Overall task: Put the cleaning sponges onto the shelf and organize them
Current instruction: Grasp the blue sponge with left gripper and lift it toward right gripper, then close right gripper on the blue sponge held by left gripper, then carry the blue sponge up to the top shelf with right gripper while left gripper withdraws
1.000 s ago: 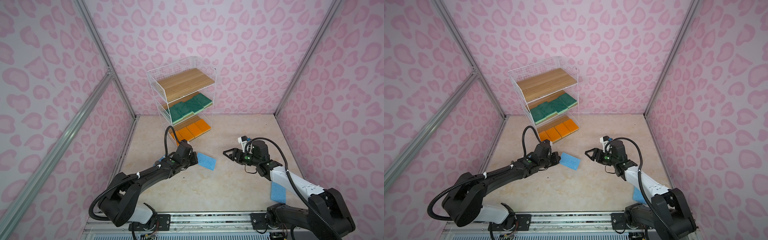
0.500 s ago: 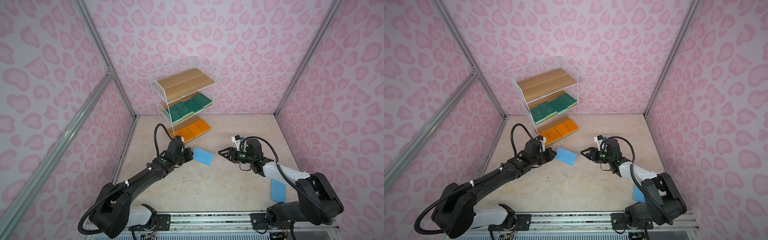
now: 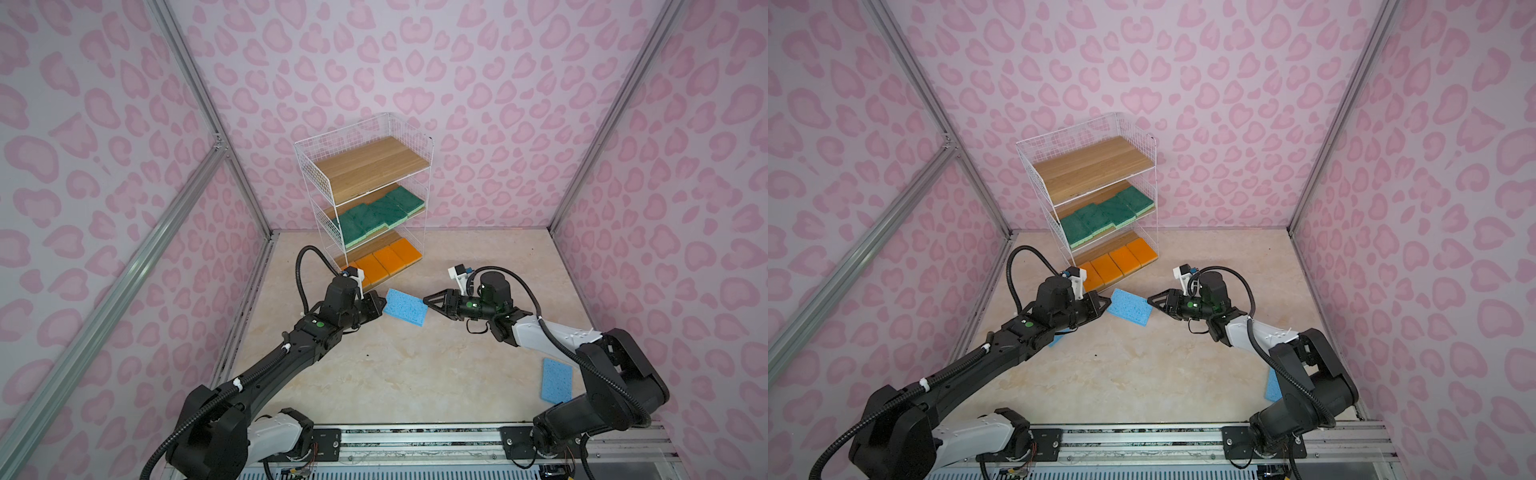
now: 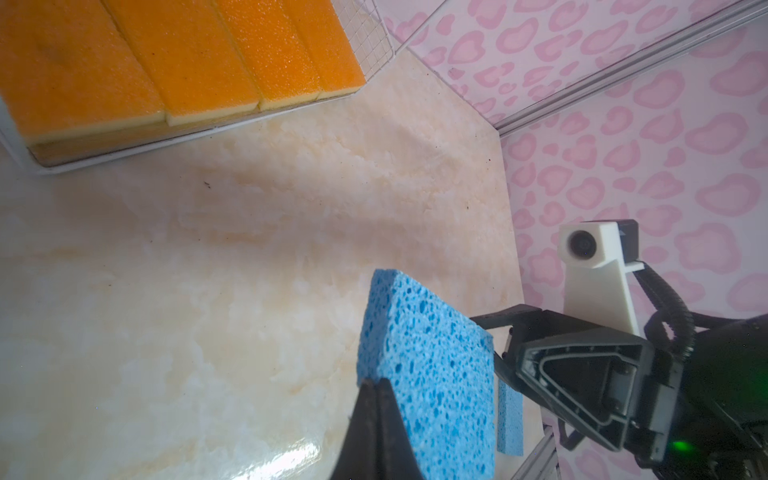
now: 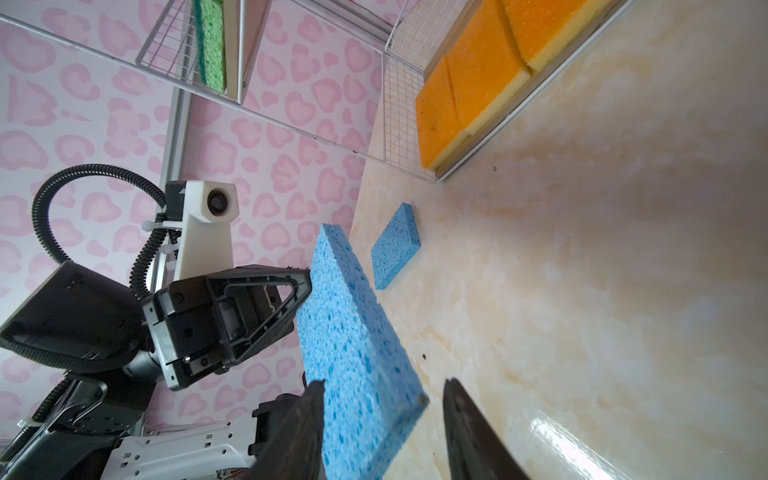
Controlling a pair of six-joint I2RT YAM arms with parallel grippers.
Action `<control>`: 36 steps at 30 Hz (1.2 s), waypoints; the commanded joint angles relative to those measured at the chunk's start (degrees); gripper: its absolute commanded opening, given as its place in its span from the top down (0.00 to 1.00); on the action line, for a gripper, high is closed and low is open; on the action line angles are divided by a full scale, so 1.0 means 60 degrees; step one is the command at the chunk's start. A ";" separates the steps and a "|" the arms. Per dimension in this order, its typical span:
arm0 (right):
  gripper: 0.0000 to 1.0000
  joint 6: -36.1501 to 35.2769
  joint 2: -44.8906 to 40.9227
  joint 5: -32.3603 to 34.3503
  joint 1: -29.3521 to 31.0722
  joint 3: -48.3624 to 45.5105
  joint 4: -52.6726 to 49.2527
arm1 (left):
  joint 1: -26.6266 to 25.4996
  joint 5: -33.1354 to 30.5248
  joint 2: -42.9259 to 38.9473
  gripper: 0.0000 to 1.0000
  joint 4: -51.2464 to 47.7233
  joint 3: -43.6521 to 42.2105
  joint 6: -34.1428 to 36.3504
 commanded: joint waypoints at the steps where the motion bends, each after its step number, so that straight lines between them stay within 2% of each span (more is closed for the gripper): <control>1: 0.57 0.0224 0.0132 -0.0081 0.0145 0.0107 0.0542 | 0.0021 0.0116 -0.0127 0.96 0.0478 0.0026 -0.0131; 5: 0.63 0.0332 0.0214 -0.0097 0.0258 0.0182 0.0668 | 0.0033 0.0166 -0.0099 0.96 0.0504 0.0038 -0.0142; 10: 0.82 0.0402 0.0041 -0.0055 0.0273 0.0208 0.0633 | 0.0035 0.0122 -0.0166 0.95 0.0411 0.0000 -0.0076; 12: 0.86 0.0339 -0.0117 0.0012 0.0264 0.0240 0.0473 | 0.0035 0.0037 -0.0310 0.82 0.0385 -0.0132 0.0042; 14: 0.88 0.0195 -0.0343 0.0130 0.0279 0.0275 0.0149 | 0.0035 -0.0113 -0.0519 0.58 0.0278 -0.0305 0.0227; 15: 0.89 0.0089 -0.0464 0.0191 0.0269 0.0329 -0.0074 | 0.0035 -0.0213 -0.0613 0.52 0.0175 -0.0364 0.0295; 18: 0.89 -0.0312 -0.0792 0.0363 0.0273 0.0571 -0.0841 | 0.0036 -0.0620 -0.0934 0.40 -0.0226 -0.0589 0.0535; 21: 0.89 -0.0743 -0.1079 0.0540 0.0273 0.0985 -0.1663 | 0.0049 -0.1298 -0.1144 0.20 -0.0909 -0.0728 0.0732; 23: 0.89 -0.1018 -0.1227 0.0650 0.0260 0.1328 -0.2181 | 0.0050 -0.1598 -0.1275 0.17 -0.1188 -0.0876 0.0805; 24: 0.89 -0.1127 -0.1271 0.0691 0.0257 0.1514 -0.2417 | 0.0050 -0.1674 -0.1346 0.12 -0.1230 -0.0948 0.0833; 25: 0.89 -0.1294 -0.1318 0.0749 0.0231 0.1733 -0.2728 | 0.0050 -0.1757 -0.1432 0.00 -0.1254 -0.1040 0.0828; 30: 0.89 -0.2508 -0.1390 0.1429 0.0196 0.3415 -0.5023 | 0.0079 -0.2231 -0.1797 0.01 -0.1657 -0.1122 0.1020; 36: 0.88 -0.2972 -0.1243 0.1978 0.0130 0.5365 -0.5942 | 0.0108 -0.2544 -0.2162 0.02 -0.2042 -0.1128 0.1240</control>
